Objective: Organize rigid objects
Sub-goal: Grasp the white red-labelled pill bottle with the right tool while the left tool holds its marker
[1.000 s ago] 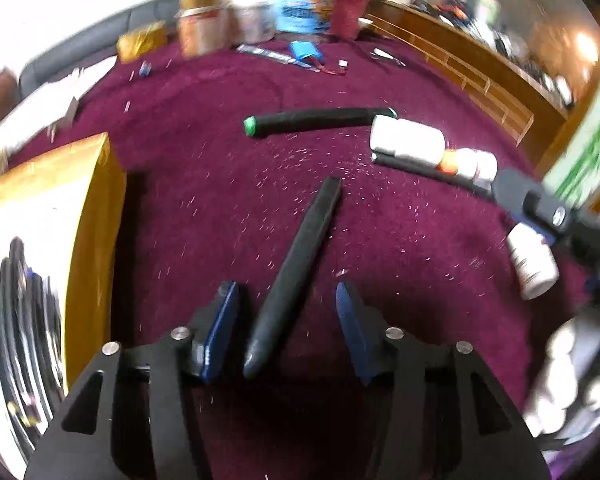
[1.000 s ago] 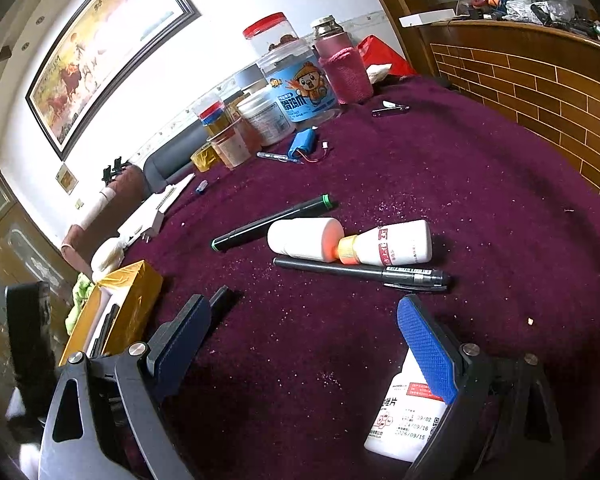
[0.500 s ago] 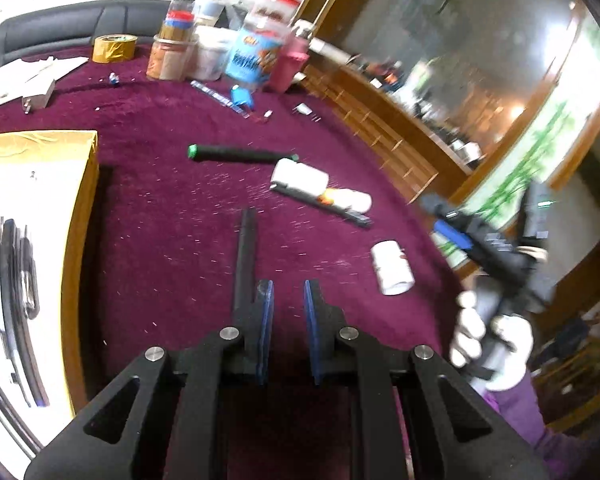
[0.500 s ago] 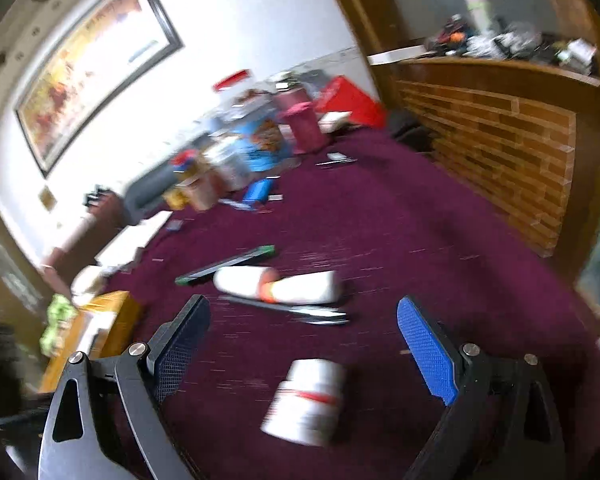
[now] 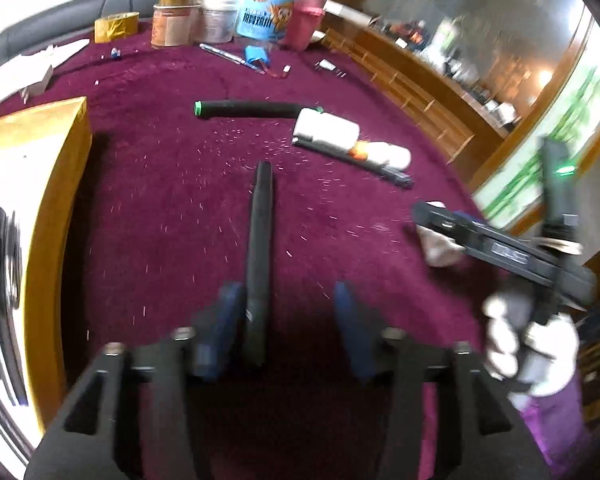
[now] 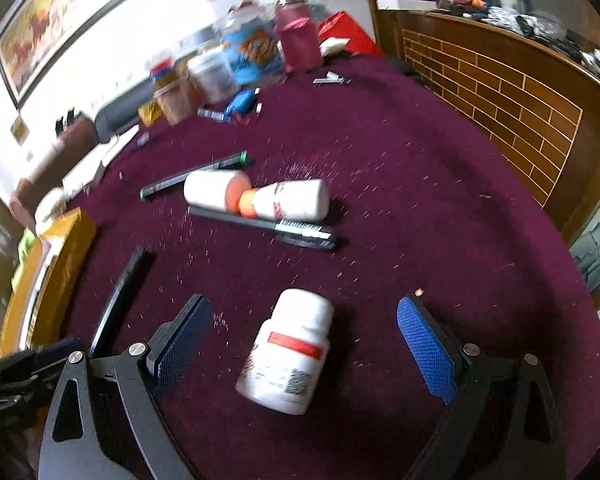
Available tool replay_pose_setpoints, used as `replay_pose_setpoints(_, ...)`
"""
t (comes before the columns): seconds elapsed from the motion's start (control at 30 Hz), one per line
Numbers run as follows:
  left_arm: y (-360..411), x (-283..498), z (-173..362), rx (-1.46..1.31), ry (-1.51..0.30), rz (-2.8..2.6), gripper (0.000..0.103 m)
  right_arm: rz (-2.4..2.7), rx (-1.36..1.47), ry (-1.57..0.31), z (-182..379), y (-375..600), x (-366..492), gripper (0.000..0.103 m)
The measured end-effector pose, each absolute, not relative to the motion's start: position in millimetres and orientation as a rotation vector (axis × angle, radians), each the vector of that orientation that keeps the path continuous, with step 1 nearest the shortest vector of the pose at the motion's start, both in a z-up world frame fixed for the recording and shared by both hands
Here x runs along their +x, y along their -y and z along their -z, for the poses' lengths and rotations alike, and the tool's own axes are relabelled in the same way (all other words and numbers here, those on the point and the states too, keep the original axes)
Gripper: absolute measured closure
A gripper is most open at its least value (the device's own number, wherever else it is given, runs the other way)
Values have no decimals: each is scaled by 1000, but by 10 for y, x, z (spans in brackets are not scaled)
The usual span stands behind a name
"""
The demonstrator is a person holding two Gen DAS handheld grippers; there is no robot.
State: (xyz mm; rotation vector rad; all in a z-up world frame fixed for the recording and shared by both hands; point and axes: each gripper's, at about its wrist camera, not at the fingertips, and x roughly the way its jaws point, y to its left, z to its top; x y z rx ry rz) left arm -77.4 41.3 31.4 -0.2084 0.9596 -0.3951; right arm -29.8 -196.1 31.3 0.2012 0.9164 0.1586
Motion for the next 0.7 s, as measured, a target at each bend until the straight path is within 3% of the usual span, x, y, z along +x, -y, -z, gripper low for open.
replay_pose_setpoints(0.1, -236, -602, -190, -118, -989, 338, 46, -154, 187, -905, -319, 1951, -324, 12)
replay_pose_setpoints(0.13, -194, -525, -126, -89, -1008, 316, 51, -159, 179, -912, -308, 1941, -320, 22)
replay_pose_setpoints(0.17, -150, -493, -136, -59, -971, 306, 66, -167, 159, -931, -283, 1919, -306, 52)
replay_pose_setpoints(0.2, -79, -452, -123, -11, -978, 293, 87, -175, 125, -970, -238, 1876, -281, 65)
replay_pose_setpoints(0.23, -43, -455, -134, 19, -968, 287, 90, -153, 83, -955, -255, 1841, -296, 70)
replay_pose_setpoints(0.7, -631, -795, -324, -292, -925, 426, 91, -284, 126, -903, -555, 1621, -579, 71)
